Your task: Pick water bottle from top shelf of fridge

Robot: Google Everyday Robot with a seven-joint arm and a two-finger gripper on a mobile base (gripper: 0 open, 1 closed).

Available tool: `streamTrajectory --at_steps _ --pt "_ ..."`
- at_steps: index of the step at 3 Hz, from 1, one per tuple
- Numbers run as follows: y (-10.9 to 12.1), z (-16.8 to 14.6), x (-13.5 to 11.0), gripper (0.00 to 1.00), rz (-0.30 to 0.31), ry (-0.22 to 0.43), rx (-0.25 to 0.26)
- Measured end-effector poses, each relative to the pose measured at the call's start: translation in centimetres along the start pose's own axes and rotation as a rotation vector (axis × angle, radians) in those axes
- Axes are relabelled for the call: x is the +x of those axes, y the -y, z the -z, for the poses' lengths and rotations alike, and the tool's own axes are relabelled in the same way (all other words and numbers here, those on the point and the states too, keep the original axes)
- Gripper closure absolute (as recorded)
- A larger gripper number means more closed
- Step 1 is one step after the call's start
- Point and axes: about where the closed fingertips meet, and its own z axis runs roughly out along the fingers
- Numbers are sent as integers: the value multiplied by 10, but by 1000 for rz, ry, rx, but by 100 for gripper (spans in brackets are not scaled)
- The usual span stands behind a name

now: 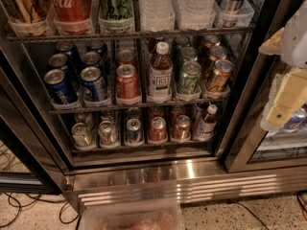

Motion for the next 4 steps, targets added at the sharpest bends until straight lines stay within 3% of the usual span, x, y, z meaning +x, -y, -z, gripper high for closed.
streamTrajectory --at_steps 1,2,4 --pt "0 0 0 0 0 0 0" --pt "3 -1 -4 18 43 -14 47" --pt "13 -10 -22 65 354 -139 315"
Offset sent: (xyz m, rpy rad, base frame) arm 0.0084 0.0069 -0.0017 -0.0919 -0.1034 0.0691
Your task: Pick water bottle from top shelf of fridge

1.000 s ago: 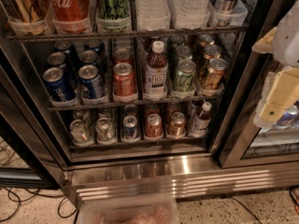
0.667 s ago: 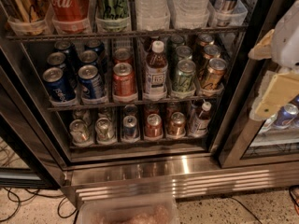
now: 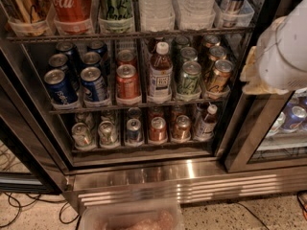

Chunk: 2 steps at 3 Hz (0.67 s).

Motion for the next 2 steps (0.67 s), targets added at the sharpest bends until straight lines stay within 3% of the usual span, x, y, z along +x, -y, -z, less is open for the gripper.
streamTrajectory --at_steps 1,2 --pt "17 11 -2 88 116 12 150" --pt "35 20 -12 100 171 27 224"
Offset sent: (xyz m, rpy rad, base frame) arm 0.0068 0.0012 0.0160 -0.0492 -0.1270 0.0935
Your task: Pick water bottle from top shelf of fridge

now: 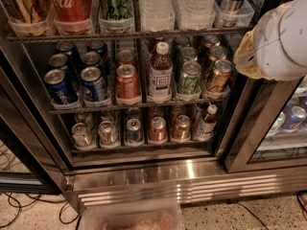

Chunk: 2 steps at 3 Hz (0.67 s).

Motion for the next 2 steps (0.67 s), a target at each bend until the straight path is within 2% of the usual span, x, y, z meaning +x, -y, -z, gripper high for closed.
streamTrajectory --at_steps 1,2 --pt "-1 3 0 100 32 -10 28" --pt "-8 -6 4 100 171 -46 86"
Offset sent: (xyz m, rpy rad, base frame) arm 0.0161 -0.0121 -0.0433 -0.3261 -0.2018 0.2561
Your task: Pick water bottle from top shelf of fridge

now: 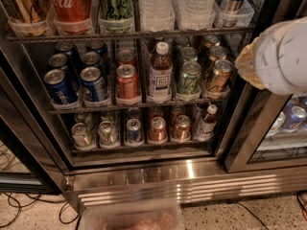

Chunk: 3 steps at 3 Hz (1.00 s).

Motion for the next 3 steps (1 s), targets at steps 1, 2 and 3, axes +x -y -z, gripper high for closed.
streamTrajectory --at_steps 1,2,3 --pt "-9 -15 4 100 122 1 86" --pt "-10 -28 1 100 218 21 166" --pt "-8 -29 0 100 292 18 176"
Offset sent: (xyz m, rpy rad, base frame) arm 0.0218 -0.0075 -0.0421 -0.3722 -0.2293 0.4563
